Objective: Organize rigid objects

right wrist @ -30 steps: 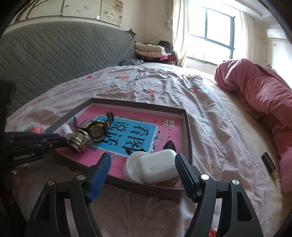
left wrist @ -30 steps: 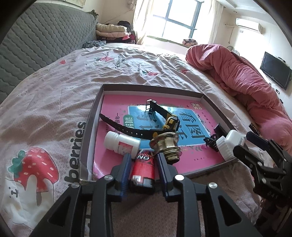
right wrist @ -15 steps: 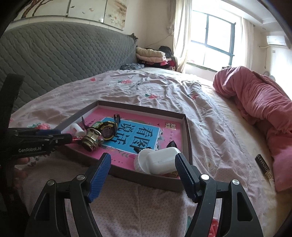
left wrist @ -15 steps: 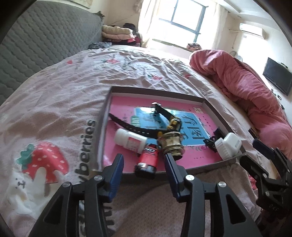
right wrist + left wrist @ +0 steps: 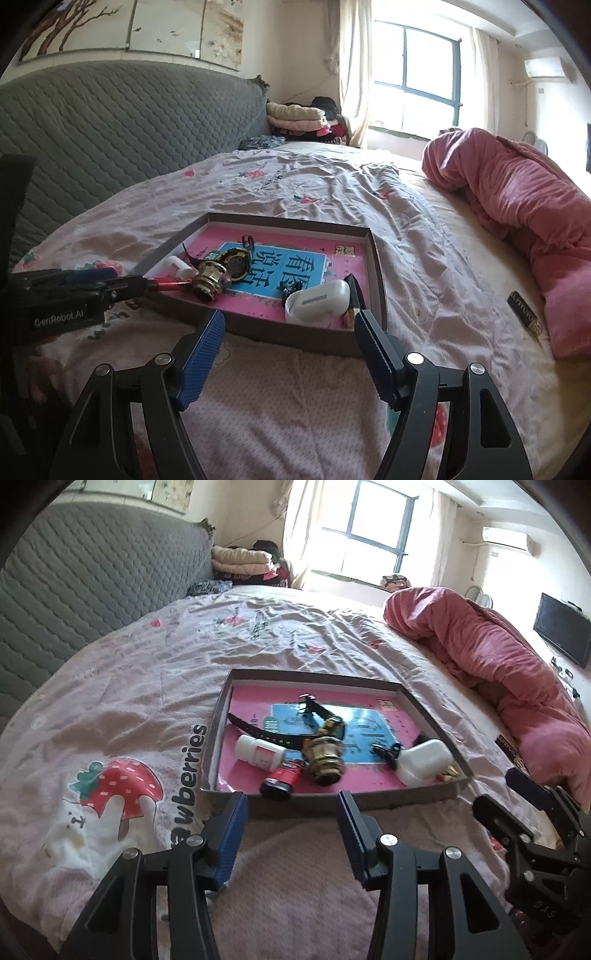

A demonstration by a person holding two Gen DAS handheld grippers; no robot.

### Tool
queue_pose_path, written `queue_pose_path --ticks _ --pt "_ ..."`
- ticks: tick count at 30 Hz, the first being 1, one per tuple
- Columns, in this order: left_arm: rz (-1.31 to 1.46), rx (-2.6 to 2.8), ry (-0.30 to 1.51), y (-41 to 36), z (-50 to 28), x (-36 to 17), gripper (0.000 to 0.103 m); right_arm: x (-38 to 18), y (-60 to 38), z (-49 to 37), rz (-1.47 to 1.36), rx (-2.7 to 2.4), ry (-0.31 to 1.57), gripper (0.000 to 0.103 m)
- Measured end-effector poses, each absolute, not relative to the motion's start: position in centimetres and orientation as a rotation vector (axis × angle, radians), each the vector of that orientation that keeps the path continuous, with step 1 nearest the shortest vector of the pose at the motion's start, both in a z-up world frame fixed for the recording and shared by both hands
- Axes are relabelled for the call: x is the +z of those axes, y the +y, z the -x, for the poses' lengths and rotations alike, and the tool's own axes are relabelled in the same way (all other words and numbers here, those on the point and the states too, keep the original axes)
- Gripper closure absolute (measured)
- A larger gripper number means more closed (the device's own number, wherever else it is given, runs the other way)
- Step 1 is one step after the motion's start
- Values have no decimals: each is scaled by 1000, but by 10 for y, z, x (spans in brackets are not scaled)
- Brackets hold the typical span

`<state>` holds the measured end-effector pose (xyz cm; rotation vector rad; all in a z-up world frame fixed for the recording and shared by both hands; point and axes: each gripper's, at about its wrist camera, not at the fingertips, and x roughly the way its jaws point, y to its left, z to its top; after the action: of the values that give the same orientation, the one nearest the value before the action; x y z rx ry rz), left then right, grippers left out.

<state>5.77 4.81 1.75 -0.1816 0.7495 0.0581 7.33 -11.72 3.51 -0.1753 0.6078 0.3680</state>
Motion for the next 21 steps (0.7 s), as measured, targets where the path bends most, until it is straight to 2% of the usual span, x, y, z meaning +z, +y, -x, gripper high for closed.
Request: queue_pose_path --ticks 21 --pt "141 71 804 17 -16 26 54 31 -126 -39 130 288 676 28"
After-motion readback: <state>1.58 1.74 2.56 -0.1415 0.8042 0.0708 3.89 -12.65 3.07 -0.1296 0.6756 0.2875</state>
